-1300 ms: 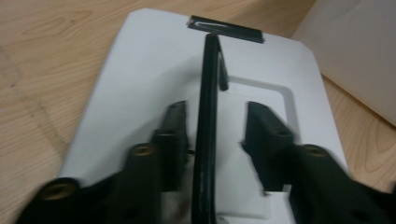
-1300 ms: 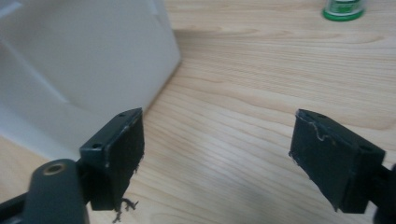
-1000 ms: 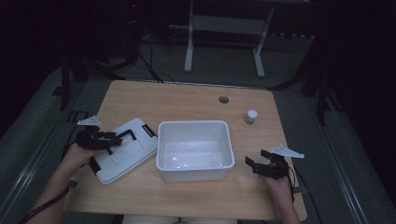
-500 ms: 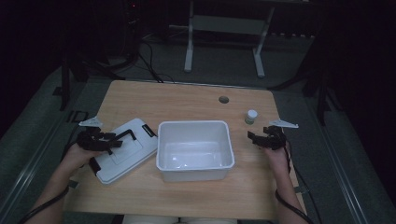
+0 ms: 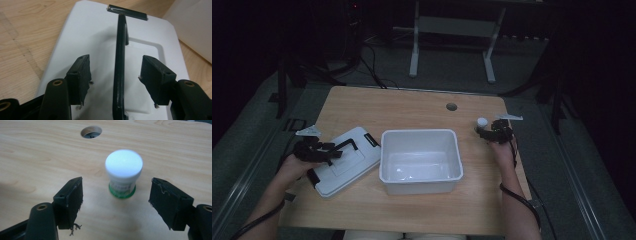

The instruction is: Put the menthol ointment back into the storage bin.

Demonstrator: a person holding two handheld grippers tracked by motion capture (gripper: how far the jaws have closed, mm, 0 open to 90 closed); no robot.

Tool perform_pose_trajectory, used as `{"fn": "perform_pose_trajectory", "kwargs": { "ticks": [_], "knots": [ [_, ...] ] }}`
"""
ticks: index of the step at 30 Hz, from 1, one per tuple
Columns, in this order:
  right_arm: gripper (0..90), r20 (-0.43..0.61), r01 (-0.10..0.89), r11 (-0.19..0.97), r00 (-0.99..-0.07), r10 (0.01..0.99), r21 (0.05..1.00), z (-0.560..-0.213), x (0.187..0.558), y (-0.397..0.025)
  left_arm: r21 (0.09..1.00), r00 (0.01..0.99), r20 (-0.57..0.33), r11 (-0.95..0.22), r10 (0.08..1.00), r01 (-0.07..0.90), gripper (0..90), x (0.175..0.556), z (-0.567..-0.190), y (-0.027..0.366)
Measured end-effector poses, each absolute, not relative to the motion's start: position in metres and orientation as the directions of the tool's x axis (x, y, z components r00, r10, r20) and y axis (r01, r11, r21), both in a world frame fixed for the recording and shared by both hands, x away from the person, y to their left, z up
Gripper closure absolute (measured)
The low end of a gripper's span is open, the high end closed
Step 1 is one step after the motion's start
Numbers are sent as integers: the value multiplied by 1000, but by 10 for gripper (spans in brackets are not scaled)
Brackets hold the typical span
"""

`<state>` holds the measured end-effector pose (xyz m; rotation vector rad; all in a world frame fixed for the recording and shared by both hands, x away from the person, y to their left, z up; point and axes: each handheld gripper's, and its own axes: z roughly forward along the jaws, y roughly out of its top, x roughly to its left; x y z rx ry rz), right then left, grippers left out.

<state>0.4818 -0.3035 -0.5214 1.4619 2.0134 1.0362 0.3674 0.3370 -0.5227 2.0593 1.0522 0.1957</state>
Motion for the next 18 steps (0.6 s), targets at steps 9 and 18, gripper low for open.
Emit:
{"fn": "perform_pose_trajectory", "kwargs": {
  "ticks": [9, 18],
  "knots": [
    [265, 56, 635, 175, -327, 944, 752, -517, 513, -296, 708, 647, -212, -342, 732, 618, 409, 367, -523, 339],
    [417, 42, 674, 187, -308, 950, 715, -524, 524, -291, 706, 640, -214, -336, 738, 624, 409, 365, -522, 343]
  ]
}}
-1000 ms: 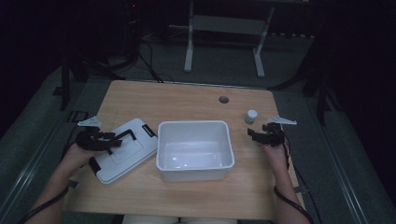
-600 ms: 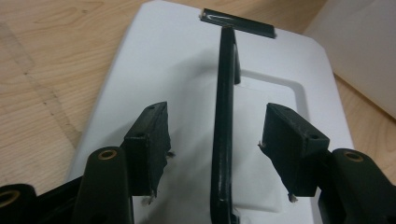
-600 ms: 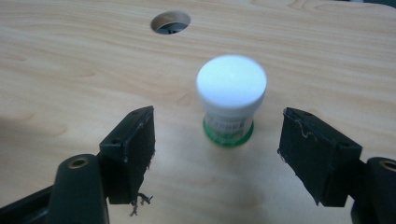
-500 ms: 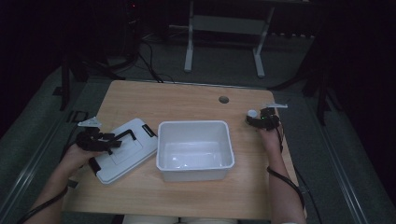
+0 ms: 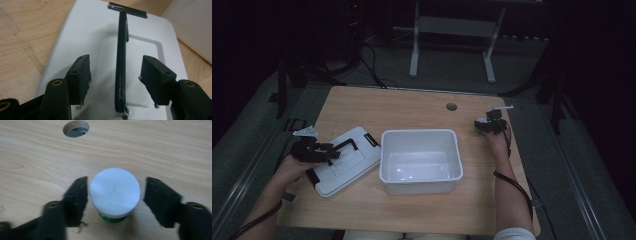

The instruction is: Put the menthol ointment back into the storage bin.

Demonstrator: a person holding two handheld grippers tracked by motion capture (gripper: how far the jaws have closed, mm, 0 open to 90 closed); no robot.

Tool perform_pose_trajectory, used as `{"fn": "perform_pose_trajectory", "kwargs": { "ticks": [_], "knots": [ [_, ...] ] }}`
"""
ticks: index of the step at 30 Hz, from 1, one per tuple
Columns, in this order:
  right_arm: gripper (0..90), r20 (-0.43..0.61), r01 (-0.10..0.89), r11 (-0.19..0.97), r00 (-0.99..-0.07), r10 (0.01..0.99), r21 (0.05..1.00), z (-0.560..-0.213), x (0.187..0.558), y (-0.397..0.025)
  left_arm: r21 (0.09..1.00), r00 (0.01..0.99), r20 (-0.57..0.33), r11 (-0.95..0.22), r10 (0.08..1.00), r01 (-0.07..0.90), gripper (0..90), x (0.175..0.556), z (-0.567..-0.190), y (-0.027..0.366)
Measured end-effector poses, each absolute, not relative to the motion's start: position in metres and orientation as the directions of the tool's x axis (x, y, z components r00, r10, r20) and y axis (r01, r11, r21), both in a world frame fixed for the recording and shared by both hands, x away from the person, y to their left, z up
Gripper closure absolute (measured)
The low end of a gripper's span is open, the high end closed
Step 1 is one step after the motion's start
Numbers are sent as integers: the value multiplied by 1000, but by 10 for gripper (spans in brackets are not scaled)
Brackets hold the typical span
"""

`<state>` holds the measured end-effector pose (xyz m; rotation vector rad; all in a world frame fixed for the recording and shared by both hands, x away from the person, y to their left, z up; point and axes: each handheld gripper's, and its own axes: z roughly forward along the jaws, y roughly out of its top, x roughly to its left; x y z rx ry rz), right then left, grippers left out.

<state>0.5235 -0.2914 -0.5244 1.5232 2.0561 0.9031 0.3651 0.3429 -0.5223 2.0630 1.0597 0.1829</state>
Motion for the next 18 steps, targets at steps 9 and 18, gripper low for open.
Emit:
{"fn": "perform_pose_trajectory", "kwargs": {
  "ticks": [9, 18],
  "knots": [
    [502, 32, 679, 208, -323, 946, 704, -516, 516, -288, 703, 645, -219, -340, 732, 625, 409, 365, -521, 343],
    [502, 36, 681, 241, -365, 930, 691, -499, 497, -285, 701, 657, -207, -358, 725, 616, 409, 363, -517, 340]
  ]
}}
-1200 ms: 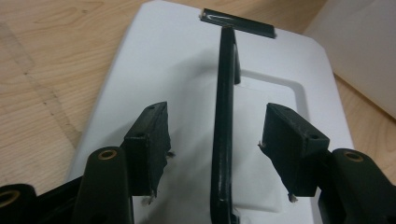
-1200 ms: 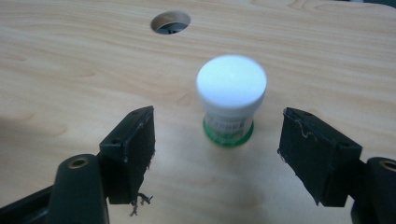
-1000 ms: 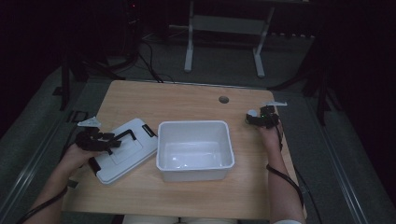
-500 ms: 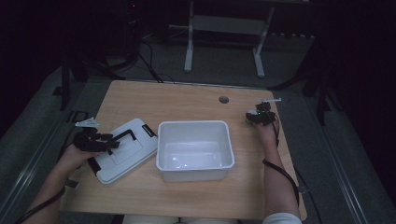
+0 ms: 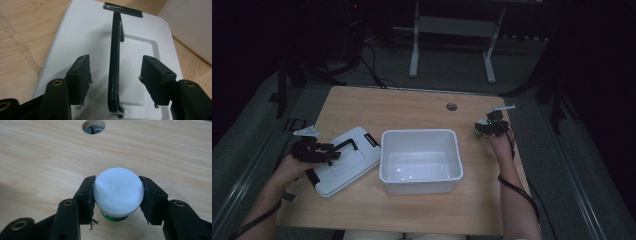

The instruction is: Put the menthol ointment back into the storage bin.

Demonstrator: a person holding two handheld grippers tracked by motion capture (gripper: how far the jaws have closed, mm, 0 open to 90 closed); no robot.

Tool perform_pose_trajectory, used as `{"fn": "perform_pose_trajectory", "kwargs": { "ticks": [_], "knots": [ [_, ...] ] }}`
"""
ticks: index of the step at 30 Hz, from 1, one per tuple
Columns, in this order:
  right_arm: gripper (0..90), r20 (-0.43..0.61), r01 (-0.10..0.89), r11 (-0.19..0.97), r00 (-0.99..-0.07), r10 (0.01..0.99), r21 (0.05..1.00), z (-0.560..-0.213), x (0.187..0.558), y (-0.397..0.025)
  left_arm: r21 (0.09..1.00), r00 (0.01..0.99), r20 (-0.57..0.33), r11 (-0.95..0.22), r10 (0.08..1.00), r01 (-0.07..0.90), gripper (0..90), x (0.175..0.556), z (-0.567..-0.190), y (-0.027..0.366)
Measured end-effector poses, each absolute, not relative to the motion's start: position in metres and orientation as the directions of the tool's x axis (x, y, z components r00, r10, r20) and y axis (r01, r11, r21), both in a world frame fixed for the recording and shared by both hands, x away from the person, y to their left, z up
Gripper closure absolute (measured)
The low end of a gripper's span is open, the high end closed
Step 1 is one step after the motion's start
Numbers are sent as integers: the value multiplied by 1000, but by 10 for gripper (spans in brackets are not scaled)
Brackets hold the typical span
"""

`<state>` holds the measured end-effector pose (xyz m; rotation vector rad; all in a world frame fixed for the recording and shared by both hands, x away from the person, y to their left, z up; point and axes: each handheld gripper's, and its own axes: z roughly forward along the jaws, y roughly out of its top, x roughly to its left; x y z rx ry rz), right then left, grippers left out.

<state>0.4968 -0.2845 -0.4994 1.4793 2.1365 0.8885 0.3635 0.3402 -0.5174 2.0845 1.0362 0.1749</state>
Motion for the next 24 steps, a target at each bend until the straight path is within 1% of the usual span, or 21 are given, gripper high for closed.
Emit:
{"fn": "perform_pose_trajectory", "kwargs": {
  "ticks": [2, 5, 8, 9, 13, 22, 23, 24],
  "knots": [
    [502, 47, 683, 236, -368, 929, 691, -496, 491, -284, 703, 655, -207, -356, 726, 616, 409, 363, -517, 341],
    [503, 35, 678, 258, -387, 921, 688, -489, 482, -281, 701, 655, -210, -355, 726, 618, 408, 362, -516, 341],
    [503, 49, 673, 257, -400, 915, 693, -480, 471, -280, 697, 661, -203, -368, 722, 615, 409, 360, -515, 341],
    [503, 69, 672, 250, -410, 910, 697, -473, 464, -279, 698, 660, -202, -367, 724, 615, 409, 360, -515, 341],
    [503, 79, 663, 254, -429, 900, 704, -462, 455, -277, 692, 662, -197, -375, 723, 616, 409, 359, -515, 339],
    [503, 98, 622, 295, -517, 850, 726, -419, 425, -260, 695, 660, -199, -371, 724, 616, 409, 355, -510, 342],
    [503, 100, 612, 309, -540, 835, 728, -411, 418, -255, 693, 659, -194, -373, 727, 616, 409, 355, -510, 342],
    [503, 100, 612, 309, -540, 835, 728, -411, 418, -255, 694, 659, -196, -372, 726, 617, 409, 355, -510, 342]
  ]
}}
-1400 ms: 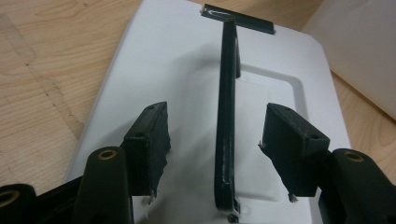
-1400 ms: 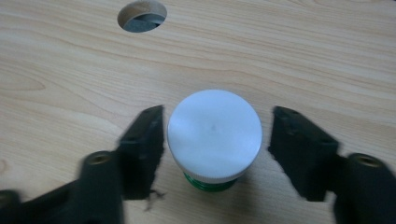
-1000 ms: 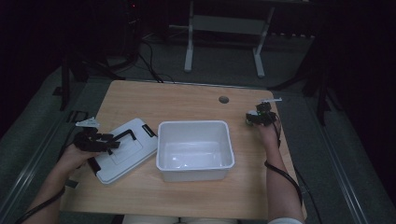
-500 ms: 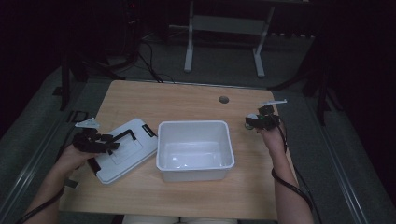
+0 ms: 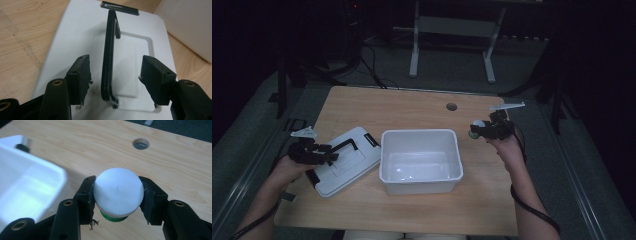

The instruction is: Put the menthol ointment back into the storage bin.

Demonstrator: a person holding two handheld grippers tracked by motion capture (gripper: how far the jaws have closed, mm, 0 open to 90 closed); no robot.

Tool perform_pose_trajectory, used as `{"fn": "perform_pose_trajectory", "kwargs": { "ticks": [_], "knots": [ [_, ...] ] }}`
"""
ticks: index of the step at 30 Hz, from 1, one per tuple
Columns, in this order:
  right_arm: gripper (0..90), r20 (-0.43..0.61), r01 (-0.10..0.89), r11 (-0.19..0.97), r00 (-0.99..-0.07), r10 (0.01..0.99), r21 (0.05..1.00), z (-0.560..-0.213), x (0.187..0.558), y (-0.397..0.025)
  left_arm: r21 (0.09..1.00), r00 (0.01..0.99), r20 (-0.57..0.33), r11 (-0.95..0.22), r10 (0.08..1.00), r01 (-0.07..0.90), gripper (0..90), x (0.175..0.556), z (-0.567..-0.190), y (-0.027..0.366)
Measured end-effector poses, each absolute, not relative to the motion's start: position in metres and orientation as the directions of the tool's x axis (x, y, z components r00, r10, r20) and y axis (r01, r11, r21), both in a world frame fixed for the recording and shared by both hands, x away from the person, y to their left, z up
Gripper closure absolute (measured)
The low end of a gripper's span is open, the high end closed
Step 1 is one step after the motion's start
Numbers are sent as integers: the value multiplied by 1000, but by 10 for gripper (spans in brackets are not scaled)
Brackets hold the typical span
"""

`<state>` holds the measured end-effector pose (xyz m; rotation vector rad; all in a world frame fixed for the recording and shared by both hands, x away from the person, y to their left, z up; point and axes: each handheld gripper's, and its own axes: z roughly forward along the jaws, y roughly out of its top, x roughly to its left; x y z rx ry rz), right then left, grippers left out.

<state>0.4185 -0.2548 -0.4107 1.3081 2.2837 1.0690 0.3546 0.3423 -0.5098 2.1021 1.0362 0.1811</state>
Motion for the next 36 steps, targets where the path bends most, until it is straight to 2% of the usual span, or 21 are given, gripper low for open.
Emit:
{"fn": "perform_pose_trajectory", "kwargs": {
  "ticks": [9, 18, 36],
  "knots": [
    [504, 66, 522, 391, -658, 750, 758, -382, 396, -222, 696, 662, -197, -373, 723, 613, 409, 353, -506, 343],
    [504, 51, 450, 445, -745, 665, 774, -369, 384, -184, 694, 658, -189, -374, 729, 615, 408, 354, -505, 342],
    [504, 57, 382, 569, -861, 505, 728, -388, 380, -100, 697, 671, -186, -385, 717, 605, 408, 356, -506, 336]
  ]
}}
